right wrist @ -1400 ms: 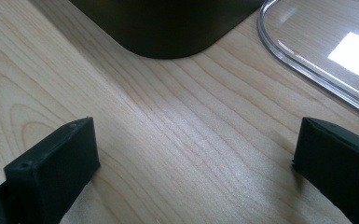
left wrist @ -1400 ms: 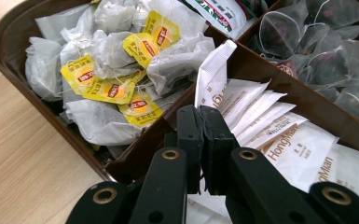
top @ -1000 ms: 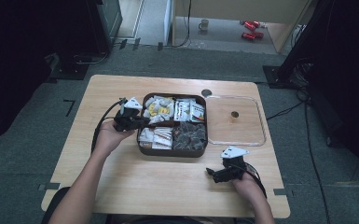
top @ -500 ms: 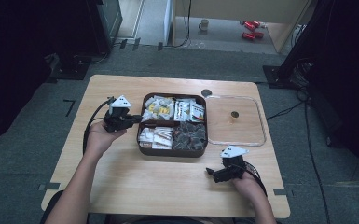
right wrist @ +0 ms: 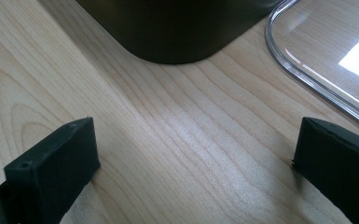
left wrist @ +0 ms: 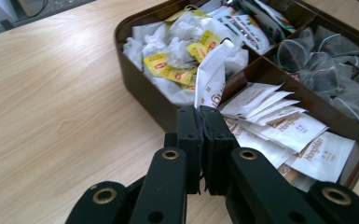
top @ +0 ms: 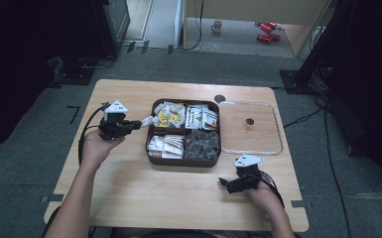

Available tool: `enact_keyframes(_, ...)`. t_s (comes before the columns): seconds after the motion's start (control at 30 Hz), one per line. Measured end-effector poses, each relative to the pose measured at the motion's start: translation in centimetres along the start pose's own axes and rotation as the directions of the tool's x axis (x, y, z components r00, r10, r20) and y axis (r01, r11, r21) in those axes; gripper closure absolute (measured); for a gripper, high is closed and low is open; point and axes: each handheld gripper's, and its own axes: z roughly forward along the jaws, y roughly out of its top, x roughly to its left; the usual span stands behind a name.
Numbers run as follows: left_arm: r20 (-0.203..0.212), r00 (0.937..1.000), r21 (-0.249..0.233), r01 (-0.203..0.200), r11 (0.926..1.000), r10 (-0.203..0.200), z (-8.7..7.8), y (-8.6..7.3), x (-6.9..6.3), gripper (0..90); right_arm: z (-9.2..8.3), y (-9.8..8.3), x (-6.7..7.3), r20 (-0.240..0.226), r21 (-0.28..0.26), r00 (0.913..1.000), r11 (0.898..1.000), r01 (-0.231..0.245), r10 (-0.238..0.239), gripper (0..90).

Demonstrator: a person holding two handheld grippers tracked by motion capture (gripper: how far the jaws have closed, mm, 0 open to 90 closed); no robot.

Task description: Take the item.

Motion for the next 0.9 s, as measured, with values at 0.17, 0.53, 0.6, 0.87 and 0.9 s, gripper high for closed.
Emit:
enact_keyframes(0.17, -0.019, 0.9995, 0.002, 0.026, 0.9997, -0.026, -0.5, -0.7, 1.0, 88.1, 0.1, 0.1, 0.0, -0.001, -0.001, 1.0, 1.0, 0.001, -0.001, 0.0)
enact_keyframes(0.53, -0.066, 0.9958, 0.051, 0.067, 0.9965, -0.063, 0.6, -2.0, 2.8, 88.1, 0.2, 0.2, -0.1, -0.003, 0.0, 1.0, 1.0, 0.003, -0.003, 0.0)
enact_keyframes(0.6, -0.075, 0.995, 0.065, 0.071, 0.9953, -0.066, 1.0, -2.3, 3.1, 88.0, 0.2, 0.2, -0.1, -0.003, 0.0, 1.0, 1.0, 0.003, -0.003, 0.0)
enact_keyframes(0.87, -0.116, 0.9908, 0.096, 0.081, 0.9921, -0.069, 2.4, -3.0, 4.2, 88.0, 0.2, 0.2, -0.1, -0.002, 0.0, 1.0, 1.0, 0.003, -0.003, 0.0)
enact_keyframes(0.9, -0.121, 0.99, 0.1, 0.084, 0.9914, -0.072, 2.6, -3.1, 4.3, 87.9, 0.2, 0.2, -0.1, -0.002, 0.0, 1.0, 1.0, 0.003, -0.003, 0.0)
